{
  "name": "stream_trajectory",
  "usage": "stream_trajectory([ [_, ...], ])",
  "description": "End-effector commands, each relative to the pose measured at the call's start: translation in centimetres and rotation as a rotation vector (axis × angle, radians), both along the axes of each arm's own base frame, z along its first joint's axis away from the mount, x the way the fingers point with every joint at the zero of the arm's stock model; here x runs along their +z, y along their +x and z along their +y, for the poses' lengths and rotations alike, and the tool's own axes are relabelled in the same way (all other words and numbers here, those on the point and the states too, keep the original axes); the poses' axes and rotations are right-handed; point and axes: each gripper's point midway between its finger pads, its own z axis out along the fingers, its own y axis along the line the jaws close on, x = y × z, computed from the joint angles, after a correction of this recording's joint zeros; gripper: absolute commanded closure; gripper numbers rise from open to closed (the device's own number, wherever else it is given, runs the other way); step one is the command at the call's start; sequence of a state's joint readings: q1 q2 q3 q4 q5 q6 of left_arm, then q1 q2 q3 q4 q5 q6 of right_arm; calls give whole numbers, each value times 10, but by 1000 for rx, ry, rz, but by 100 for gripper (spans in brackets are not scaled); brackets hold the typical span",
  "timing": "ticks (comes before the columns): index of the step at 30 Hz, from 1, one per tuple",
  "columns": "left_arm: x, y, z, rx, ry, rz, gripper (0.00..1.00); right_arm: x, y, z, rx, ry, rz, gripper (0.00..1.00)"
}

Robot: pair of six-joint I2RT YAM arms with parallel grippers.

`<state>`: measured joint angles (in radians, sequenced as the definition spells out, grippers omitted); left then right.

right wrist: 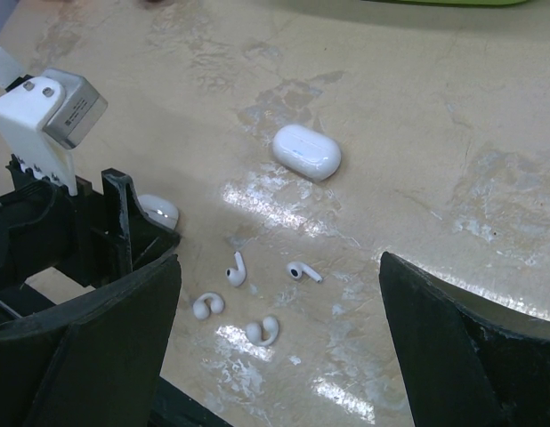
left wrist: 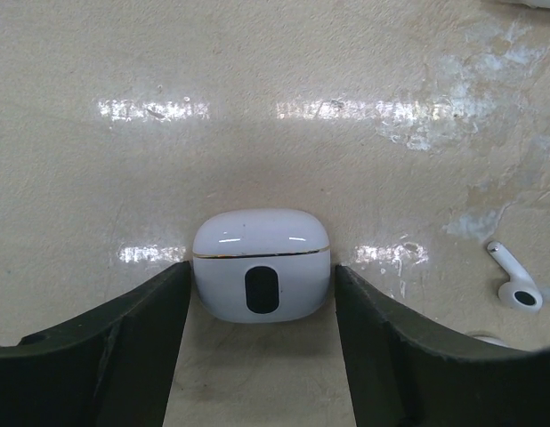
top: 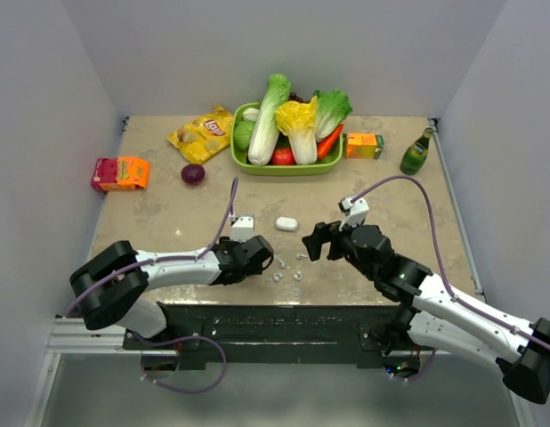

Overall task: Insert the wireless bluetooth earbuds into the charging case
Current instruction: Pick up the charging case at the center of the board.

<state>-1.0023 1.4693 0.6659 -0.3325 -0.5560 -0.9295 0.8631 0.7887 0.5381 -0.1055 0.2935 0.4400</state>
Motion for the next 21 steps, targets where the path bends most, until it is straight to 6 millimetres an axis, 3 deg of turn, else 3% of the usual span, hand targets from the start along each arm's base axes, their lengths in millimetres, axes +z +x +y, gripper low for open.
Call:
stream_trajectory([
  [1,-31,-36,14,11,45,174,31,13,3,2,4,25,-36,4],
  [12,-41,-37,15,26,51,187,33,12,2,0,1,23,-36,4],
  [18,-42,-40,17,33,45,190,49,12,1,0,0,22,-37,4],
  [21,-40,-39,17,34,31,179,65,14,1,0,-1,27,-38,4],
])
